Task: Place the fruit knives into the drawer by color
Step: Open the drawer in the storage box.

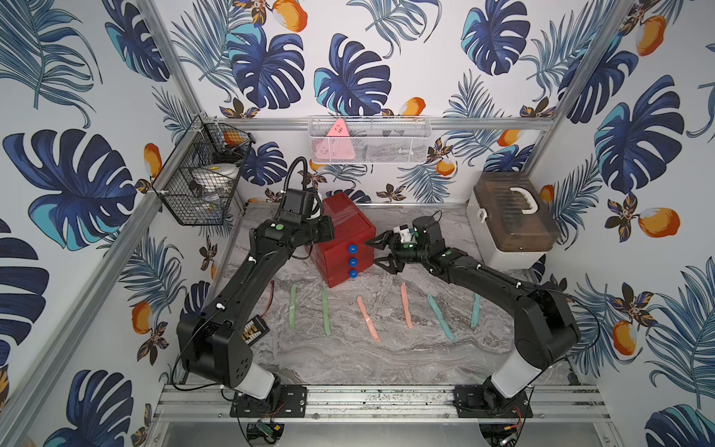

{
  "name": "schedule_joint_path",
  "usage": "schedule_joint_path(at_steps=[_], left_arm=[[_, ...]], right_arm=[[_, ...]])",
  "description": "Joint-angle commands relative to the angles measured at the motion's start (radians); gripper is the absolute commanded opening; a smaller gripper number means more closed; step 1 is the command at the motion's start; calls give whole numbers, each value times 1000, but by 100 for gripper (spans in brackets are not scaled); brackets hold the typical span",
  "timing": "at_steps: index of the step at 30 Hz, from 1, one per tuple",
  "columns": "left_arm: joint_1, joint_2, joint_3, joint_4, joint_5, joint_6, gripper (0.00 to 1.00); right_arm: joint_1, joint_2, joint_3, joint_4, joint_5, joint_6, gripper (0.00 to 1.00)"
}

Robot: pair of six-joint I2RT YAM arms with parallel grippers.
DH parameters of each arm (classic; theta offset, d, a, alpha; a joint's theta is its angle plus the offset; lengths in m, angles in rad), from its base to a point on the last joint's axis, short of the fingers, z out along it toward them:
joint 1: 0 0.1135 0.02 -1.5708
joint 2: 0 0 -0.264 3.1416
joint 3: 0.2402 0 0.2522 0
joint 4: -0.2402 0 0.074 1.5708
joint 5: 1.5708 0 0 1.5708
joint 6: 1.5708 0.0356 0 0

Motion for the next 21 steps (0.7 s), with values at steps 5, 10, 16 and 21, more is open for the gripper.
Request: schedule_joint_path(at_steps=[5, 10, 16, 21], left_arm=[[2, 3, -49, 61, 24, -32, 2], [16, 10, -92, 85, 51, -42, 2], [35, 2, -131, 108, 85, -51, 2], [45, -2, -152, 112, 100, -49, 2]], right_arm=[[68, 34, -10, 209, 25, 107, 76], [92, 84, 14, 242, 54, 128, 73], [99, 102, 4, 293, 105, 108, 68], [99, 118, 2, 363, 119, 104, 60]])
